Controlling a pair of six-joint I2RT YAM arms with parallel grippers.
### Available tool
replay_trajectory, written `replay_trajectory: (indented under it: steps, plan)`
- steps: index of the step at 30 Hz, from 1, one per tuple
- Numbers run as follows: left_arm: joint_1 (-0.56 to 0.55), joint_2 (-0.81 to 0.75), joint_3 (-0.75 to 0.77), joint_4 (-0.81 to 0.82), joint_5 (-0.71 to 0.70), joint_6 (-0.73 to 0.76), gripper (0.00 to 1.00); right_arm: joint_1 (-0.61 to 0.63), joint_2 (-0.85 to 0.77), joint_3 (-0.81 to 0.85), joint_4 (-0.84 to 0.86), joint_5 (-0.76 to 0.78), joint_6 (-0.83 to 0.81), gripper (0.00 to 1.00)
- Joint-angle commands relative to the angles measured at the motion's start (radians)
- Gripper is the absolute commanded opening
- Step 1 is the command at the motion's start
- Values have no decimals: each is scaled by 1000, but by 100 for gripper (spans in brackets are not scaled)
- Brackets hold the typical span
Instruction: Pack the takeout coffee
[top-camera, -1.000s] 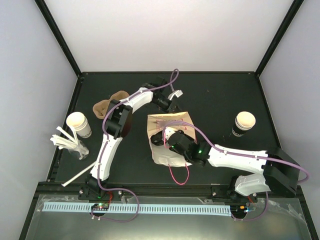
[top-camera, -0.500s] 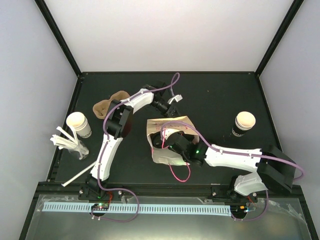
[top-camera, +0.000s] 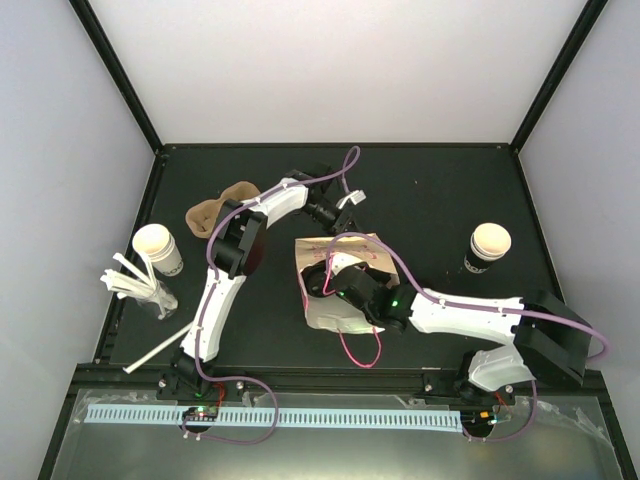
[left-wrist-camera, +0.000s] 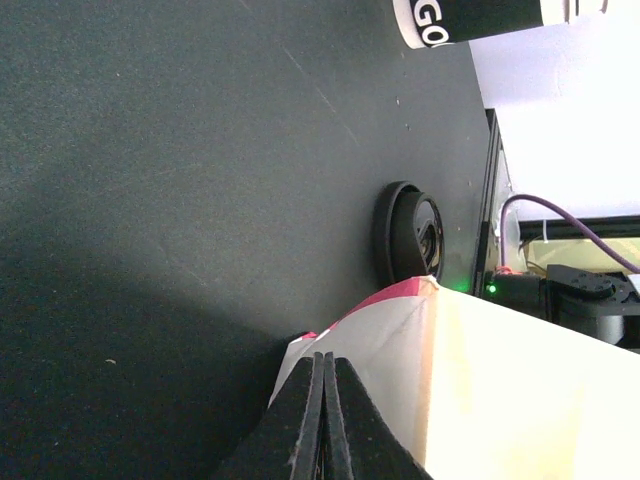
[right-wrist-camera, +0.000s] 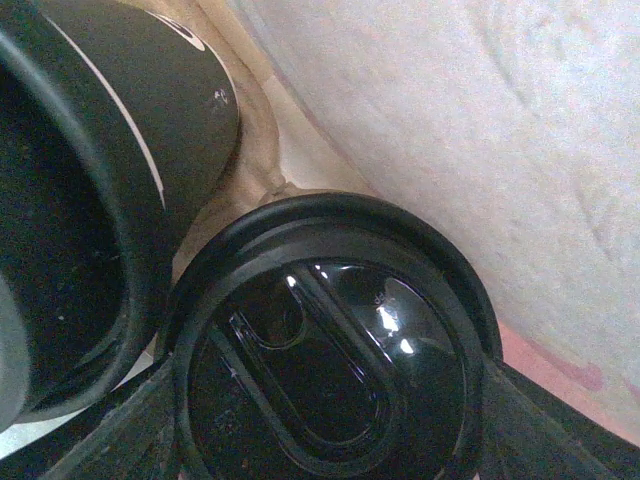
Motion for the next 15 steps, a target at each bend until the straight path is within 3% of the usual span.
replay_trajectory:
  steps: [1, 9, 15]
  plan:
    - [-27, 3, -12, -42, 69, -12, 2, -12, 39, 6, -38, -30, 63, 63]
    - [-28, -49, -80, -8, 75, -52, 2, -12, 117, 145, -171, -45, 196, 63]
    - [-27, -95, -157, 31, 77, -85, 2, -12, 131, 158, -202, -40, 319, 63]
